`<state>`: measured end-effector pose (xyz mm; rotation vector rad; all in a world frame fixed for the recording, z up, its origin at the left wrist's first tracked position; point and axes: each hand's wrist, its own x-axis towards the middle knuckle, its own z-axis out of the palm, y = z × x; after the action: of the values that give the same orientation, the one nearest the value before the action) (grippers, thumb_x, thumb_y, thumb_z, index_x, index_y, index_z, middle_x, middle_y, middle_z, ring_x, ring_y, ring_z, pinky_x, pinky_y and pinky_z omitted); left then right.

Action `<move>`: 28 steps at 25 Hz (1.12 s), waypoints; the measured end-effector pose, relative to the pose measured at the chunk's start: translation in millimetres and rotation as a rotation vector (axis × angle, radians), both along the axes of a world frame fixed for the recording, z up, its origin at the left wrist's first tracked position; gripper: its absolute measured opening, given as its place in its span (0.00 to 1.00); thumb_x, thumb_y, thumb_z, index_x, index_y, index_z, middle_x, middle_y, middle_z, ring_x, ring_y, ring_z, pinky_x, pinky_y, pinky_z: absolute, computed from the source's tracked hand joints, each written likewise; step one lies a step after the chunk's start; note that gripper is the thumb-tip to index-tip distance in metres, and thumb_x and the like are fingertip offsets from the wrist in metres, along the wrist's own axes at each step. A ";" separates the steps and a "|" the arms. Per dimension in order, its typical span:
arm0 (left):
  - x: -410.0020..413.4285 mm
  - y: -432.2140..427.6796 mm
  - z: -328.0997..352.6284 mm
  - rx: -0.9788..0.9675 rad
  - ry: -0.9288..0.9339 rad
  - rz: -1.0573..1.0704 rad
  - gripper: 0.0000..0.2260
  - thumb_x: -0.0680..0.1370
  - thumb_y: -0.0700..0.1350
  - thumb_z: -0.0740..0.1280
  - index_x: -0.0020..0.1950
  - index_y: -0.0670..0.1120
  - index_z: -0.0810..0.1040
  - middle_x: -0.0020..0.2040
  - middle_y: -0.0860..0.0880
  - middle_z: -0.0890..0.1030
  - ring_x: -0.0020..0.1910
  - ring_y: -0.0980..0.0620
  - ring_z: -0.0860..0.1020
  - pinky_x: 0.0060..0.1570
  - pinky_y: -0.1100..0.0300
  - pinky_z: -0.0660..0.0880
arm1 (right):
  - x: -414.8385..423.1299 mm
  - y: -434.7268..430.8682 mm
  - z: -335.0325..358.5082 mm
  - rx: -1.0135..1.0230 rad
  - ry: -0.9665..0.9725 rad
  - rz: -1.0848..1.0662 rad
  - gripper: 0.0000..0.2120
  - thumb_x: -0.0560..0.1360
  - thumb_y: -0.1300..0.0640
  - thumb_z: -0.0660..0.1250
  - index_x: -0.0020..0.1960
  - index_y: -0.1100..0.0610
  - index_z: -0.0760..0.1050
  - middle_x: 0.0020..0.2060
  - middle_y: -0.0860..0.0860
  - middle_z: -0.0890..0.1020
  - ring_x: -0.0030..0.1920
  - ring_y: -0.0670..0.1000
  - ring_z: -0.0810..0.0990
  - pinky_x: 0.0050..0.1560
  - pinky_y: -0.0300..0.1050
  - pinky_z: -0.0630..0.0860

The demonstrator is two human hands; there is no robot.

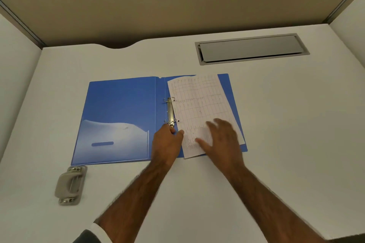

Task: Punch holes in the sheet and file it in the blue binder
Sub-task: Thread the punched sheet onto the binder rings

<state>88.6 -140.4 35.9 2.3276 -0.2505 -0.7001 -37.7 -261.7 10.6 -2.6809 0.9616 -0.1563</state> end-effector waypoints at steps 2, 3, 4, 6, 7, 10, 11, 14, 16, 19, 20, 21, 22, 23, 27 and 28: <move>-2.9 -7.1 2.7 -0.034 0.056 0.060 0.07 0.79 0.48 0.68 0.50 0.44 0.76 0.44 0.48 0.78 0.42 0.51 0.77 0.43 0.59 0.75 | 9.2 22.0 -4.3 -0.015 0.055 0.194 0.35 0.71 0.30 0.64 0.68 0.52 0.70 0.68 0.55 0.74 0.67 0.58 0.72 0.66 0.55 0.70; -4.1 -10.4 4.6 -0.038 0.084 0.081 0.08 0.79 0.47 0.67 0.53 0.44 0.76 0.46 0.47 0.78 0.45 0.51 0.77 0.46 0.59 0.74 | 12.8 28.9 -6.1 -0.017 0.086 0.218 0.35 0.69 0.29 0.64 0.67 0.52 0.72 0.66 0.54 0.75 0.65 0.57 0.74 0.64 0.54 0.71; -6.0 -13.1 5.8 -0.040 0.112 0.099 0.09 0.79 0.47 0.67 0.56 0.44 0.76 0.49 0.47 0.79 0.47 0.51 0.76 0.48 0.59 0.74 | 15.2 32.5 -7.0 -0.028 0.105 0.214 0.36 0.68 0.28 0.64 0.65 0.52 0.72 0.64 0.54 0.76 0.63 0.57 0.75 0.62 0.54 0.73; -8.7 -15.2 6.8 -0.044 0.145 0.125 0.11 0.80 0.45 0.65 0.61 0.43 0.75 0.55 0.44 0.79 0.51 0.49 0.77 0.54 0.58 0.76 | 18.0 34.8 -8.2 -0.066 0.129 0.202 0.37 0.67 0.27 0.64 0.64 0.52 0.73 0.61 0.53 0.77 0.60 0.55 0.76 0.60 0.53 0.74; -8.7 -14.1 6.2 -0.039 0.134 0.115 0.11 0.81 0.43 0.64 0.63 0.42 0.76 0.58 0.43 0.79 0.54 0.47 0.78 0.58 0.56 0.76 | 18.0 35.2 -9.0 -0.084 0.142 0.204 0.37 0.67 0.27 0.64 0.64 0.52 0.73 0.61 0.53 0.77 0.59 0.55 0.76 0.59 0.53 0.74; -2.2 -4.4 1.1 -0.008 0.019 -0.014 0.15 0.83 0.41 0.61 0.68 0.42 0.75 0.65 0.43 0.78 0.62 0.44 0.78 0.65 0.55 0.71 | 18.4 36.8 -10.3 -0.100 0.179 0.213 0.37 0.68 0.28 0.63 0.66 0.53 0.70 0.63 0.54 0.75 0.61 0.56 0.74 0.61 0.55 0.73; 0.6 0.1 -2.0 0.008 -0.009 -0.071 0.15 0.83 0.41 0.60 0.69 0.43 0.75 0.66 0.43 0.78 0.63 0.44 0.77 0.66 0.55 0.70 | 18.6 37.5 -10.0 -0.094 0.195 0.222 0.37 0.69 0.29 0.62 0.67 0.53 0.68 0.65 0.55 0.74 0.62 0.57 0.73 0.63 0.55 0.72; 5.3 9.1 -8.4 0.051 0.008 -0.165 0.17 0.83 0.44 0.60 0.72 0.44 0.71 0.68 0.43 0.75 0.64 0.44 0.76 0.66 0.56 0.69 | 15.6 39.8 -9.4 -0.094 0.226 0.269 0.35 0.71 0.33 0.62 0.70 0.53 0.64 0.69 0.57 0.70 0.67 0.59 0.70 0.67 0.56 0.69; 5.7 11.3 -10.8 0.052 0.028 -0.185 0.18 0.83 0.45 0.59 0.73 0.44 0.70 0.69 0.43 0.75 0.64 0.44 0.75 0.65 0.55 0.70 | 11.1 38.9 -9.6 -0.069 0.251 0.294 0.36 0.72 0.34 0.62 0.73 0.53 0.61 0.73 0.58 0.66 0.71 0.61 0.67 0.70 0.58 0.65; 3.9 13.4 -10.8 0.061 -0.001 -0.250 0.18 0.83 0.43 0.60 0.73 0.44 0.68 0.69 0.42 0.74 0.64 0.43 0.75 0.65 0.53 0.71 | 8.4 36.8 -4.6 -0.088 0.270 0.319 0.33 0.71 0.38 0.67 0.70 0.54 0.67 0.71 0.58 0.71 0.69 0.61 0.71 0.66 0.58 0.70; 3.5 14.2 -10.4 0.067 -0.014 -0.268 0.18 0.83 0.42 0.60 0.73 0.44 0.68 0.69 0.42 0.73 0.65 0.43 0.75 0.65 0.52 0.71 | 8.5 36.9 -2.3 -0.112 0.263 0.342 0.30 0.70 0.40 0.70 0.66 0.55 0.71 0.67 0.58 0.75 0.65 0.61 0.75 0.61 0.57 0.75; 3.5 15.0 -10.4 0.067 -0.024 -0.284 0.18 0.83 0.42 0.60 0.74 0.44 0.68 0.69 0.42 0.73 0.65 0.43 0.75 0.65 0.52 0.71 | 9.2 36.5 -0.9 -0.134 0.244 0.371 0.26 0.69 0.44 0.72 0.62 0.56 0.74 0.62 0.58 0.79 0.60 0.60 0.79 0.55 0.56 0.78; 3.7 15.2 -10.6 0.059 -0.027 -0.290 0.18 0.83 0.42 0.59 0.74 0.45 0.68 0.70 0.42 0.72 0.65 0.43 0.74 0.66 0.53 0.70 | 9.2 35.2 -1.2 -0.153 0.208 0.400 0.22 0.70 0.47 0.73 0.59 0.56 0.76 0.58 0.58 0.81 0.55 0.59 0.81 0.51 0.54 0.80; 4.3 15.0 -10.4 0.044 -0.026 -0.281 0.18 0.83 0.43 0.59 0.74 0.45 0.68 0.70 0.42 0.72 0.66 0.43 0.74 0.66 0.54 0.70 | 9.4 33.2 -1.3 -0.162 0.177 0.424 0.19 0.70 0.51 0.74 0.58 0.57 0.77 0.55 0.57 0.82 0.52 0.58 0.82 0.48 0.53 0.81; 11.8 14.5 -6.5 -0.057 -0.027 -0.184 0.14 0.83 0.44 0.60 0.67 0.43 0.76 0.64 0.42 0.79 0.60 0.44 0.77 0.63 0.57 0.71 | 16.2 25.9 2.1 -0.161 0.181 0.431 0.17 0.73 0.56 0.74 0.60 0.58 0.78 0.52 0.56 0.83 0.48 0.56 0.81 0.44 0.50 0.80; 15.5 14.8 -4.4 -0.094 -0.008 -0.114 0.12 0.83 0.45 0.61 0.63 0.42 0.78 0.60 0.42 0.81 0.55 0.46 0.80 0.58 0.58 0.74 | 18.5 26.4 4.7 -0.152 0.171 0.406 0.16 0.74 0.57 0.73 0.60 0.58 0.77 0.52 0.56 0.83 0.47 0.56 0.81 0.42 0.50 0.80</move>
<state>104.2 -125.6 31.5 2.2407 -0.4142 -0.7193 -19.2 -235.3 15.4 -3.0018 0.4430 0.0911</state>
